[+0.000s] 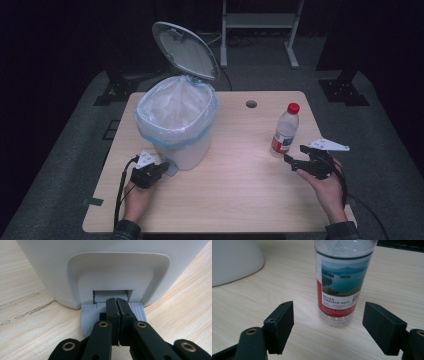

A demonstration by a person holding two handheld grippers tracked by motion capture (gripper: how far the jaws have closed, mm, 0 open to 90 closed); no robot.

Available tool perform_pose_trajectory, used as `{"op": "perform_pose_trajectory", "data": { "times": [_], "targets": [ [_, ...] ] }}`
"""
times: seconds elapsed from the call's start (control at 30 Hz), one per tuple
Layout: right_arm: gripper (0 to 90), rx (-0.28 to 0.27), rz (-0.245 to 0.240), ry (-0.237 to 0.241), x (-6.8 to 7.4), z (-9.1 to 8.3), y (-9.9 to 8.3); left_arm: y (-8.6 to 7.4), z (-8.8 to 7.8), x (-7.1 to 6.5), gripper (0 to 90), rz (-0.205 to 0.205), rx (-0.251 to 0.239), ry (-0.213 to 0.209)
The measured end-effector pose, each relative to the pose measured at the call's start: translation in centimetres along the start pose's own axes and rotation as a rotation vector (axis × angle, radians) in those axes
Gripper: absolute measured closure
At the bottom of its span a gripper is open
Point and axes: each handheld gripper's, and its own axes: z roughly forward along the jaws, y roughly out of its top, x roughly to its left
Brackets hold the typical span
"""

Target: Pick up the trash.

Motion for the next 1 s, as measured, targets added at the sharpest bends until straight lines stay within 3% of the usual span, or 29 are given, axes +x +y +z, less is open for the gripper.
{"op": "perform_pose_trajectory", "data": {
  "times": [0.47, 1.0],
  "targets": [
    [23.6, -0.044, 0.006, 0.008, -0.5, 0.2, 1.9, 0.0, 0.0, -0.1, 89.1, 0.007, 0.0, 0.006],
    [25.5, -0.059, 0.013, 0.034, -1.3, 2.1, 3.0, 0.0, 0.0, -0.1, 89.1, 0.013, 0.001, 0.012]
  ]
}}
